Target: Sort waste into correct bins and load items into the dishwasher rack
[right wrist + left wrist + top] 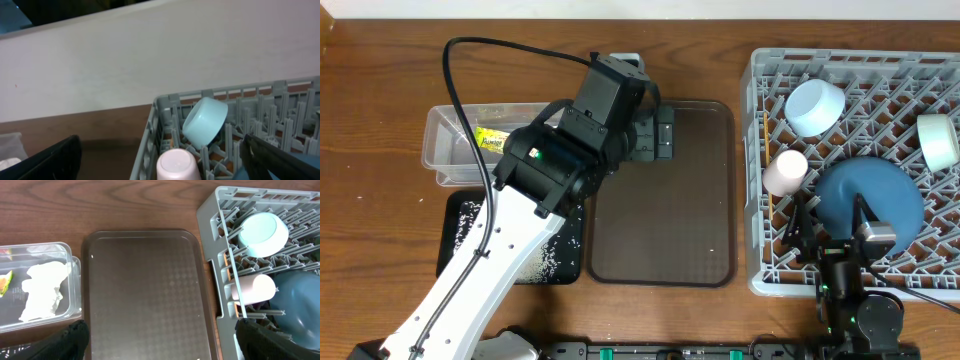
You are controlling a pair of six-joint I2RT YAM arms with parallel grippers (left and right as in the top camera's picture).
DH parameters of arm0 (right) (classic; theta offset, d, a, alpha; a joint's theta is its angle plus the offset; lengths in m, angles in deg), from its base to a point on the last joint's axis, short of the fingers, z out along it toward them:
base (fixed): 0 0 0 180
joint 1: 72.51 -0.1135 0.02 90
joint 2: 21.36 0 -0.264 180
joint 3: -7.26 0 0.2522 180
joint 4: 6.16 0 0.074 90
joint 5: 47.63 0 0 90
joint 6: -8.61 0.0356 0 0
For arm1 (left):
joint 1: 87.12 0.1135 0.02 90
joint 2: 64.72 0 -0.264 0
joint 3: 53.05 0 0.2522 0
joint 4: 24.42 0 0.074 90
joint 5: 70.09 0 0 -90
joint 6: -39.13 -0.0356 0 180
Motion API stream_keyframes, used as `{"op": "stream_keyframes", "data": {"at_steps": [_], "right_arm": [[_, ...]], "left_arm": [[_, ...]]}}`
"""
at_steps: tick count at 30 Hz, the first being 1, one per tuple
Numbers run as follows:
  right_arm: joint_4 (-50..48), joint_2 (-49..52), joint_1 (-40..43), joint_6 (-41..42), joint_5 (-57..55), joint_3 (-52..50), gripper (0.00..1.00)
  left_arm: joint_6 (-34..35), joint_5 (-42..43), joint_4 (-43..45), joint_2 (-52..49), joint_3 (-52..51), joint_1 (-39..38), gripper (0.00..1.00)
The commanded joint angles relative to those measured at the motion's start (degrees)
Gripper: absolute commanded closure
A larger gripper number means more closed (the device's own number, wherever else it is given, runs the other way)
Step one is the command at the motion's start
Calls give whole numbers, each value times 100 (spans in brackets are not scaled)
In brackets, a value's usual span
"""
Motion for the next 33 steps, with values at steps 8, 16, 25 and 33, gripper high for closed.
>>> {"op": "stream_keyframes", "data": {"at_steps": [8,16,25,33], "right_arm": [[-63,-48,-70,-374,-92,-387,1],[461,-48,-70,-369,-129,-376,1],[592,-44,-59,-369,-129,-374,1],[590,-44,-59,-369,-129,-374,1]], "left_arm": [[-59,-31,-17,-11,20,11,4],[-59,-31,-17,-11,20,11,4],[-59,-31,-17,-11,20,11,4],[-59,-31,-17,-11,20,11,4]]}}
